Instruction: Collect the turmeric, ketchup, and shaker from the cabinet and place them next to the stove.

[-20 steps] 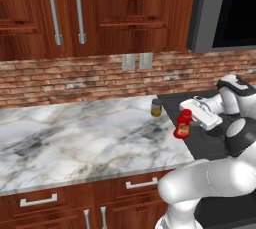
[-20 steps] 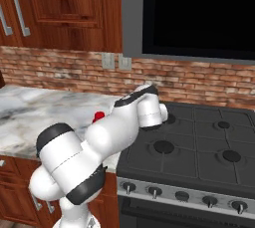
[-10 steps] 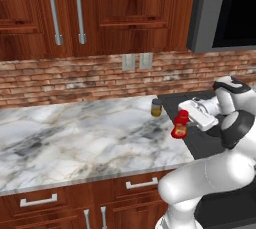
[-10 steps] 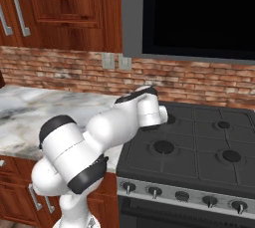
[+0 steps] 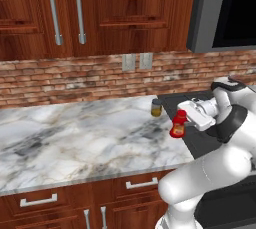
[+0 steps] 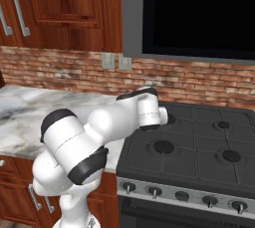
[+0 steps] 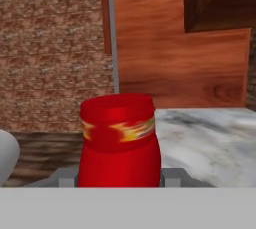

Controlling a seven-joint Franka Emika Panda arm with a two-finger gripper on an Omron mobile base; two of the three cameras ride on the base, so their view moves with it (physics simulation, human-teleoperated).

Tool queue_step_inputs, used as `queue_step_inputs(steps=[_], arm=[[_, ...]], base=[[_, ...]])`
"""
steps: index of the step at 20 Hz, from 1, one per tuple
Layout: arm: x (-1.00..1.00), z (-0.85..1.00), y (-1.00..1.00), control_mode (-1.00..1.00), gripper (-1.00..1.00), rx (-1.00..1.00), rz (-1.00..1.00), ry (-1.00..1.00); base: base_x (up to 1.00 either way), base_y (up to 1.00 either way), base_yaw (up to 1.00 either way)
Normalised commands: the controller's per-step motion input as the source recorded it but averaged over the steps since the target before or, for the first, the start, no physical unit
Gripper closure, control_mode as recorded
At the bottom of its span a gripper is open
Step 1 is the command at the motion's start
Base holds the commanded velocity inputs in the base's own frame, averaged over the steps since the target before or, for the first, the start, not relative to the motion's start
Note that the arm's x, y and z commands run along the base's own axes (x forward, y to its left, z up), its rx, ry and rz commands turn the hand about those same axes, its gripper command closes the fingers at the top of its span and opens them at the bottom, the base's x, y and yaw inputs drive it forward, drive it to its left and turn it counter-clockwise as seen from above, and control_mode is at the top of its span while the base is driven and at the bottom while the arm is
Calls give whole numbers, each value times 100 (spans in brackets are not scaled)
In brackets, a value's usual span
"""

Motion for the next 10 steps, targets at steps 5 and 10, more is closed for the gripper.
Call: queue_step_inputs(steps=[5,10], arm=[[9,-11,0,-100,100,0,-3,0],[7,-16,0,-100,100,0,-3,1]], base=[[0,0,0],[0,0,0]])
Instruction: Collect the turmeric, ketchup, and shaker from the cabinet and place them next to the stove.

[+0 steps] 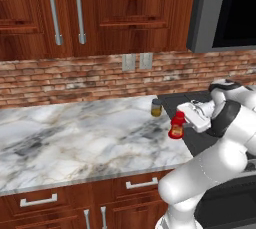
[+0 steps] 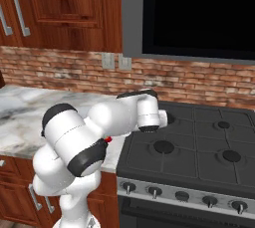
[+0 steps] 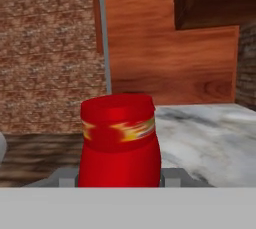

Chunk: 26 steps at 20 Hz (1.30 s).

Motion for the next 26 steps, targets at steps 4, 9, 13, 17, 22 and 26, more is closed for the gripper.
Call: queue_step_inputs(steps=[4,9,13,17,22,26], arm=[[7,-17,0,-100,100,0,-3,1],[5,-17,0,-100,100,0,-2,0],[5,-18,0,-100,100,0,-3,0],[4,-18,0,-100,100,0,-3,0],[1,-18,0,-100,100,0,-2,0],[0,-15,0,-100,100,0,-3,0]], base=[[0,0,0],[0,0,0],[0,0,0],[0,0,0],[0,0,0],[0,0,0]])
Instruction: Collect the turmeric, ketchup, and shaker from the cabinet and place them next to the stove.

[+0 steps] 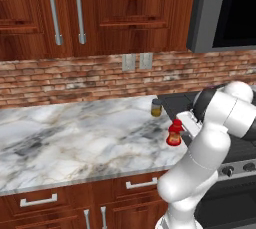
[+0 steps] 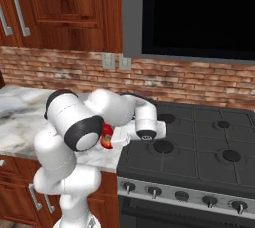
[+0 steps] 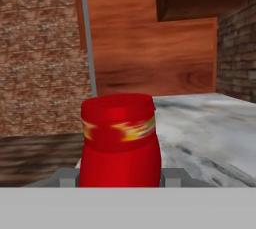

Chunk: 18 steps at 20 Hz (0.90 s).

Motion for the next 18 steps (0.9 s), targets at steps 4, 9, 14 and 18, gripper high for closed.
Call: queue_step_inputs(steps=[4,9,14,18], arm=[[0,-14,0,-100,100,0,-3,0],[0,-14,0,-100,100,0,-3,0],[0,-13,0,-100,100,0,-3,0],[0,-11,0,-100,100,0,-2,0]], base=[[0,0,0],[0,0,0],[0,0,0],[0,0,0]])
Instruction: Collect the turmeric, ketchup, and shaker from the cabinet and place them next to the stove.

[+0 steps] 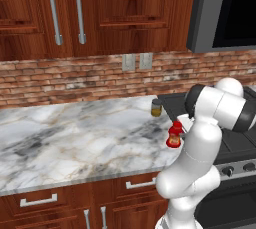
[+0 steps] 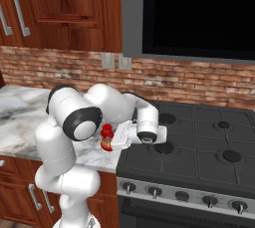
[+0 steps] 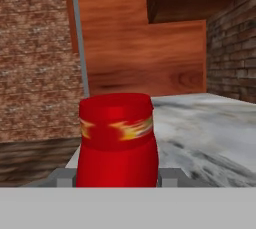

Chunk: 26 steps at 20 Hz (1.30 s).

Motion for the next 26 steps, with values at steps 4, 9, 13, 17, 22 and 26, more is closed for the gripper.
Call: queue_step_inputs(steps=[4,9,13,17,22,26], arm=[[0,-12,0,-100,100,0,-1,0],[-4,-8,0,-100,-100,-1,-1,-1],[-22,0,0,-100,-100,0,-2,-6],[-23,0,0,-100,-100,0,-2,-3],[-20,13,0,-100,-100,0,-1,-5],[-9,23,-9,-100,-100,0,-1,-7]], base=[[0,0,0],[0,0,0],[0,0,0],[0,0,0],[0,0,0],[0,0,0]])
